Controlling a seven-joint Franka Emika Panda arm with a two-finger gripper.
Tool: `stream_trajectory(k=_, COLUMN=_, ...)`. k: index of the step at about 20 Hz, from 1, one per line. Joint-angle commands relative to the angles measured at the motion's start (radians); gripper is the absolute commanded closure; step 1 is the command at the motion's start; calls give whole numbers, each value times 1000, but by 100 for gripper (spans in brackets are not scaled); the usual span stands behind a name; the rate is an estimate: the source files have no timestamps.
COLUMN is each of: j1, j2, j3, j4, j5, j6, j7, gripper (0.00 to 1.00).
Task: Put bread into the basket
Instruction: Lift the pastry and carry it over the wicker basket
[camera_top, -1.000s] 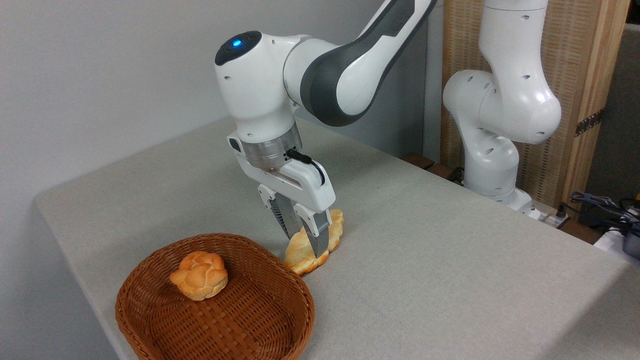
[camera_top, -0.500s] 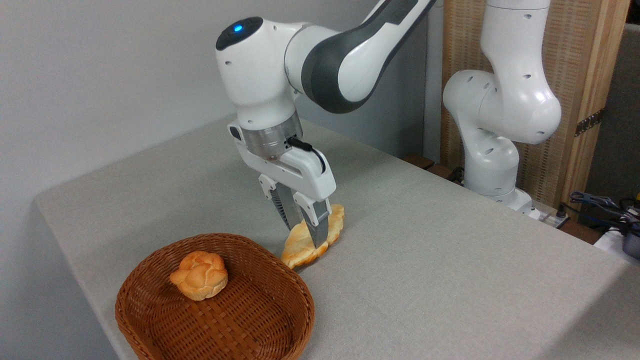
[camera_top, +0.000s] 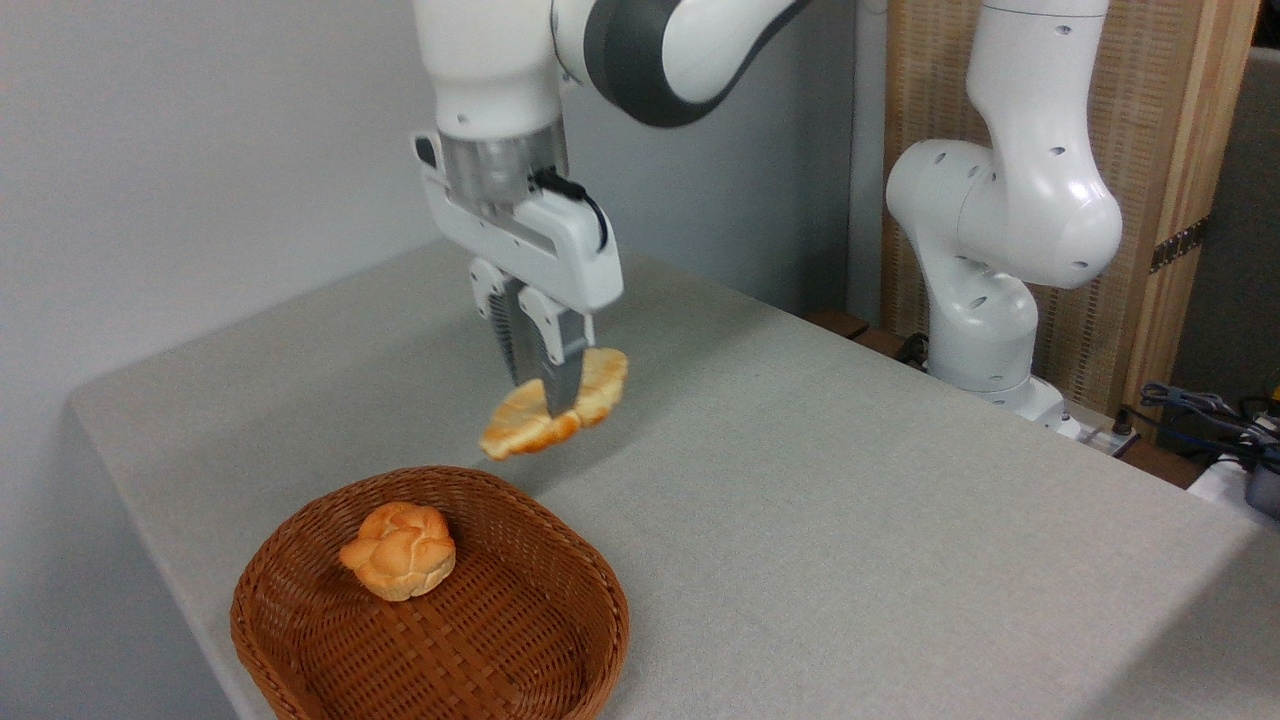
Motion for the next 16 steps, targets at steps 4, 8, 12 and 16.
stream_trajectory(k=4, j1=10, j2=14, j3=40, j4=40, j5=-33, j6=203, j7=69, gripper=56)
stream_trajectory(k=8, j1=10, j2=44, j3=66, j4=40, j5=-27, j6=329, j7=99, gripper=56)
stream_trajectory(k=12, j1=10, j2=76, j3=101, j4=40, j5=-25, j6=369, j7=216, gripper=26)
stream_trajectory(k=16, j1=10, j2=102, j3=116, j4=40, j5=-23, j6=437, j7=230, gripper=1)
